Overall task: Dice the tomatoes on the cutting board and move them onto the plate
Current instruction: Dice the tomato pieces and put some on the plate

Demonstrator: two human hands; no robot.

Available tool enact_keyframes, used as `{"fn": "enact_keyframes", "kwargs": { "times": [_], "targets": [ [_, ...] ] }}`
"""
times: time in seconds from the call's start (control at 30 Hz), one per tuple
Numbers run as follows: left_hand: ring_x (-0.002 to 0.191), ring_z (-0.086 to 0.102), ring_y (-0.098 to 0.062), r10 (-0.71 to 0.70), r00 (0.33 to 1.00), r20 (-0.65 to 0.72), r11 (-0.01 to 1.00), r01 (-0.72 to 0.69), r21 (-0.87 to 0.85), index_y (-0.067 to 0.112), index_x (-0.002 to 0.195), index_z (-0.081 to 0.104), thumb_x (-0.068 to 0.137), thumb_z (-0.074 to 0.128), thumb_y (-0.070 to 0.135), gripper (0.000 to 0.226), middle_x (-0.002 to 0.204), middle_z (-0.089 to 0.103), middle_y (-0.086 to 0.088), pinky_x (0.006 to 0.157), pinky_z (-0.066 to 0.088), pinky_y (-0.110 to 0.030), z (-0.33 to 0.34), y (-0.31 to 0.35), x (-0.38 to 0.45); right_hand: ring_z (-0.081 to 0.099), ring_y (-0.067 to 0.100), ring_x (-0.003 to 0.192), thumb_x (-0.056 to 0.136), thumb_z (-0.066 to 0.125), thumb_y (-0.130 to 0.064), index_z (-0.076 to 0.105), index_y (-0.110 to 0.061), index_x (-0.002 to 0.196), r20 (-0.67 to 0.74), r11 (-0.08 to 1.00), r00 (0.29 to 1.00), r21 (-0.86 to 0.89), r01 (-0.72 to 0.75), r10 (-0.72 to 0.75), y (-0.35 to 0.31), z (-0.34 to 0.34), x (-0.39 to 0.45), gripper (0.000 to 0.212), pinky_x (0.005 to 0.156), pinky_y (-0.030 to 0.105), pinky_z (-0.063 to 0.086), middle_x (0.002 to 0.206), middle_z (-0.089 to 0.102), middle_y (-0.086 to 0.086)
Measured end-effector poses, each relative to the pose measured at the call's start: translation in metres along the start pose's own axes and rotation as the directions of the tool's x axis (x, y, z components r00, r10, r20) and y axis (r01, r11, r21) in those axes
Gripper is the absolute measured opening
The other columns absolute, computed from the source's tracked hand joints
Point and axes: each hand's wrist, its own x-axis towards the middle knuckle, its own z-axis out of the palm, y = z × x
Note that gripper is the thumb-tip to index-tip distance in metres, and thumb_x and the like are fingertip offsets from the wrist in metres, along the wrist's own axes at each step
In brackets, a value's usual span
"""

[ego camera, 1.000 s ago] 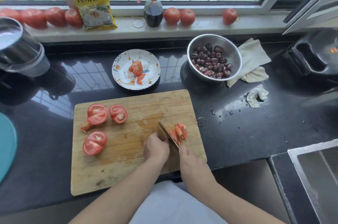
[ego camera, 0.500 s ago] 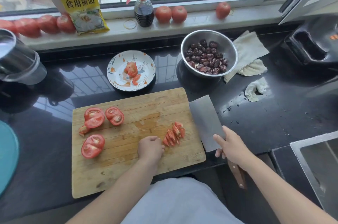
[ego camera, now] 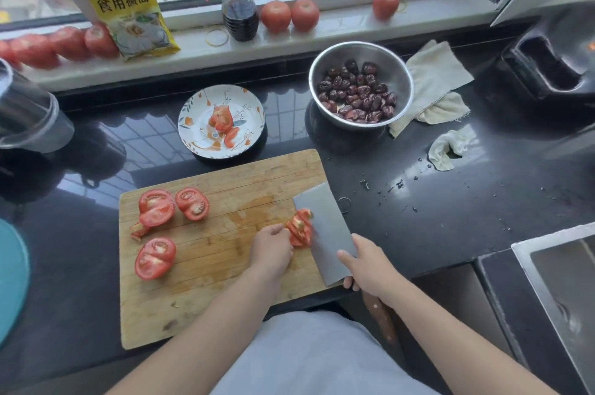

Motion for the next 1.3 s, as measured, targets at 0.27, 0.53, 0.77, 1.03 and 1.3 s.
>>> {"fn": "enact_keyframes", "kwargs": {
  "times": [0.27, 0.53, 0.77, 1.03, 1.3],
  "targets": [
    [0.08, 0.063, -0.019, 0.027, 0.999, -0.027, 0.999, -0.026, 0.028, 0.015, 0.125, 0.067, 0.106, 0.05, 0.02, 0.026, 0.096, 0.071, -0.006, 0.091, 0.06, -0.043, -0.009, 0.002, 0.011, 0.061, 0.016, 0.047, 0.101, 0.046, -0.027, 0.057, -0.03, 0.112, -0.039, 1.0, 0.999, 0.021, 0.016, -0.015, -0.004, 0.032, -0.003, 0.015, 0.054, 0.031, 0.053, 0.088, 0.069, 0.004],
    [0.074, 0.064, -0.018, 0.028, 1.0, -0.013, 1.0, -0.028, 0.01, 0.018, 0.108, 0.071, 0.104, 0.049, 0.02, 0.022, 0.092, 0.075, -0.008, 0.084, 0.061, -0.038, -0.015, 0.004, 0.014, 0.055, 0.01, 0.051, 0.097, 0.051, -0.03, 0.057, -0.033, 0.111, 0.013, 1.0, 0.999, -0.006, 0.031, -0.031, -0.012, 0.046, -0.006, 0.015, 0.058, 0.028, 0.049, 0.089, 0.067, -0.003],
    [0.068, 0.06, -0.018, 0.114, 0.993, -0.002, 0.993, -0.114, -0.016, 0.015, 0.098, 0.074, 0.097, 0.052, 0.024, 0.024, 0.079, 0.073, -0.006, 0.078, 0.056, -0.036, -0.036, 0.045, 0.013, 0.052, 0.012, 0.046, 0.1, 0.05, -0.024, 0.059, -0.026, 0.108, 0.055, 0.99, 0.997, 0.137, 0.046, -0.053, -0.057, 0.037, 0.004, 0.012, 0.049, 0.026, 0.041, 0.081, 0.064, 0.003],
    [0.115, 0.061, -0.033, 0.574, 0.818, 0.027, 0.673, -0.49, 0.555, 0.04, 0.144, 0.049, 0.1, 0.052, 0.049, 0.045, 0.143, 0.041, -0.007, 0.105, 0.05, -0.046, -0.066, 0.177, 0.053, 0.052, 0.021, 0.048, 0.093, 0.043, -0.016, 0.057, -0.017, 0.103, 0.02, 0.981, 0.993, 0.158, 0.11, -0.115, -0.199, 0.038, 0.075, 0.017, 0.046, 0.027, 0.042, 0.081, 0.063, 0.011],
    [0.093, 0.059, -0.029, 0.648, 0.761, -0.036, 0.538, -0.424, 0.729, 0.027, 0.126, 0.061, 0.11, 0.037, 0.038, 0.031, 0.128, 0.046, -0.006, 0.08, 0.047, -0.039, -0.057, 0.214, 0.124, 0.069, 0.031, 0.057, 0.081, 0.042, -0.013, 0.058, -0.018, 0.092, -0.146, 1.0, 0.989, 0.013, -0.012, 0.014, -0.245, 0.039, 0.125, 0.02, 0.053, 0.047, 0.059, 0.083, 0.067, 0.014]
  ]
}}
